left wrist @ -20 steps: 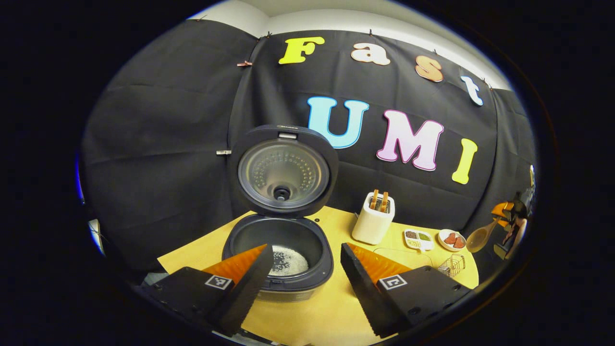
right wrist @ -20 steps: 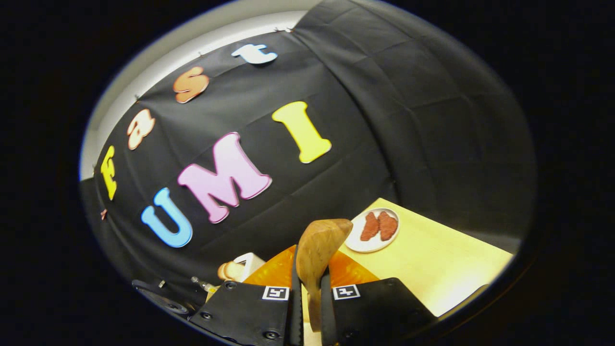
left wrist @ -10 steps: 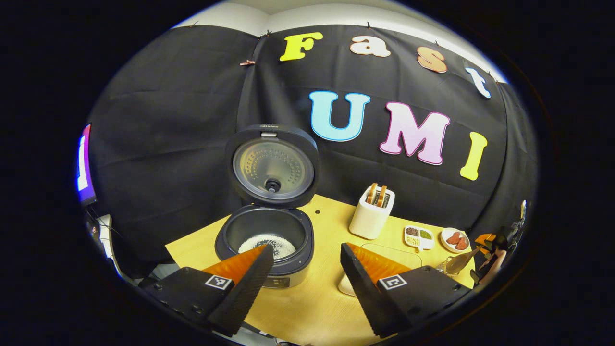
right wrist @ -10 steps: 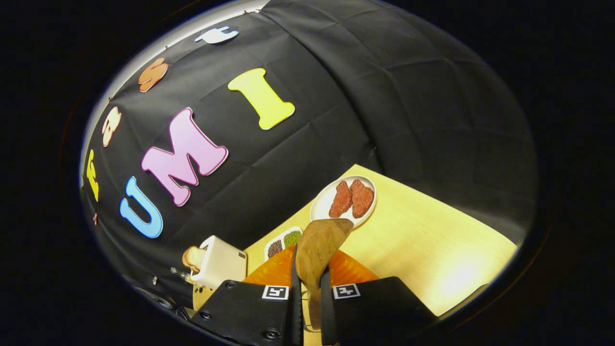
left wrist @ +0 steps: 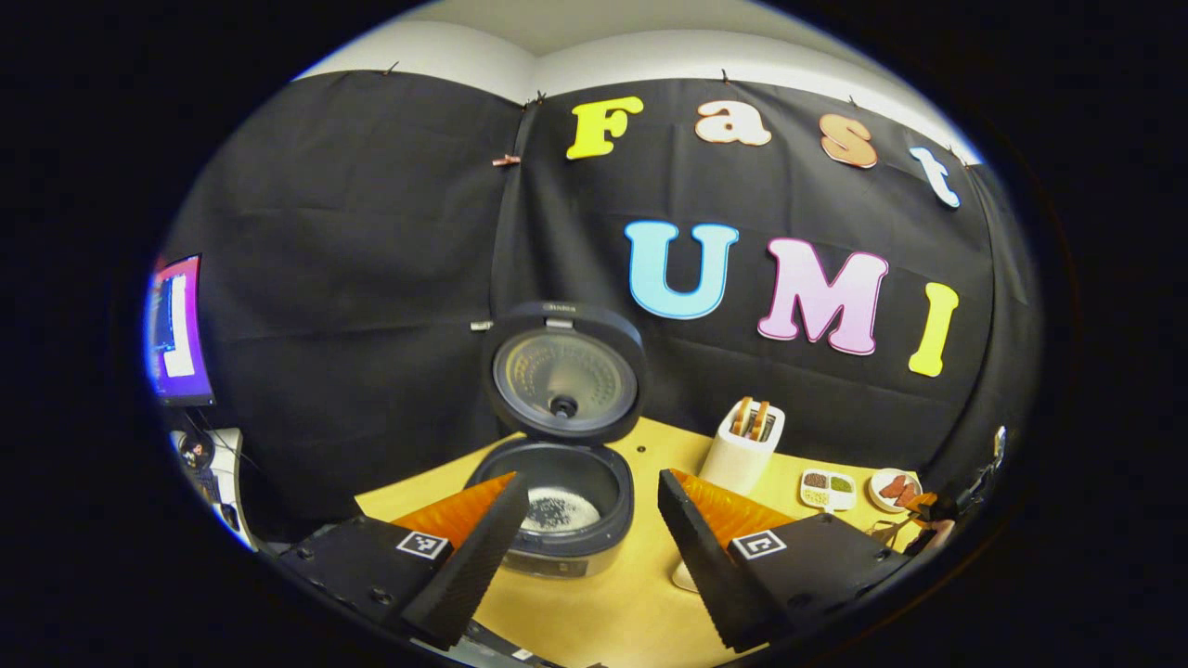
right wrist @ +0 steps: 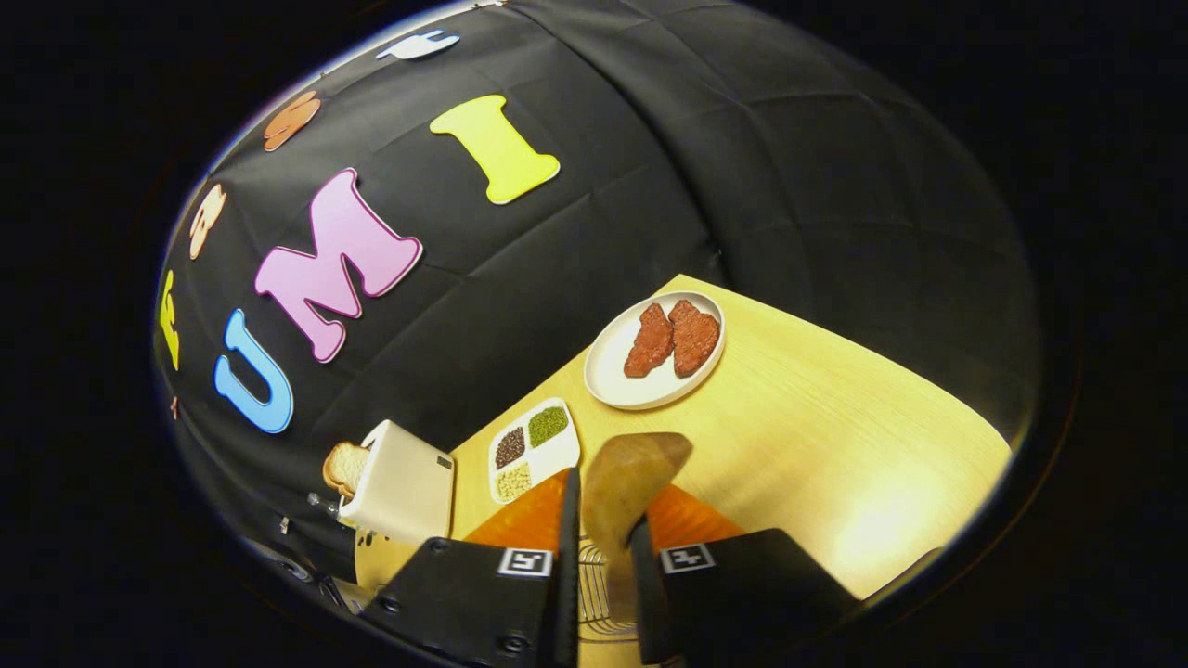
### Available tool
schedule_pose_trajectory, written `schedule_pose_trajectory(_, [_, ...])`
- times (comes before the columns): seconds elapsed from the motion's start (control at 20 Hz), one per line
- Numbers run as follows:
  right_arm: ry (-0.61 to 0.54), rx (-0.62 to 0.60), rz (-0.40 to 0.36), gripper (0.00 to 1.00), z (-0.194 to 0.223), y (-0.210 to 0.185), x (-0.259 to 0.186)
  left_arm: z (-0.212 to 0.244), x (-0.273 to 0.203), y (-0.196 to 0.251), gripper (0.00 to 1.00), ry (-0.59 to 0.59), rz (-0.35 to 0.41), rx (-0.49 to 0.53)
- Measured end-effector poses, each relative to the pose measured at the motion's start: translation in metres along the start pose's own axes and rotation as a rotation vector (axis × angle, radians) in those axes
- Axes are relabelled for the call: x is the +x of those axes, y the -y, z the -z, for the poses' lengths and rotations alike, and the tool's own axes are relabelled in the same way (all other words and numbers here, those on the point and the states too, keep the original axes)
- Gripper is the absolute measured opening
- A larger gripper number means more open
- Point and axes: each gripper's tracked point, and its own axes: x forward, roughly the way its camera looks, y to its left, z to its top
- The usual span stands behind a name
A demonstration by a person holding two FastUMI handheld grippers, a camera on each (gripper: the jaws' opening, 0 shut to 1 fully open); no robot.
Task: Close the left gripper, press the button to open the rice cooker; take a wooden spoon from the chopstick holder with the right hand, scoop a spoonful of rice and pour it into the rice cooker, then put the wooden spoon back into the chopstick holder.
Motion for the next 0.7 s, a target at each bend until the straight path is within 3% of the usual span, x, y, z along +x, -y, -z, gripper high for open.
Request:
schedule_pose_trajectory(0.15, [0.075, -0.054, 0.021, 1.0, -0.017, 0.004, -0.029, -0.032, 0.018, -0.013, 0.95, 0.086, 0.033, 0.049])
schedule_pose_trajectory(0.4, [0.193, -0.082, 0.113, 0.98, -0.036, 0.021, -0.103, -0.088, 0.051, -0.032, 0.95, 0.255, 0.136, 0.117])
schedule_pose_trajectory(0.55, [0.255, -0.13, 0.179, 0.99, -0.03, 0.034, -0.165, -0.117, 0.07, -0.038, 0.92, 0.354, 0.214, 0.182])
schedule_pose_trajectory(0.7, [0.303, -0.183, 0.195, 0.98, -0.011, 0.029, -0.224, -0.131, 0.099, -0.041, 0.92, 0.405, 0.285, 0.167])
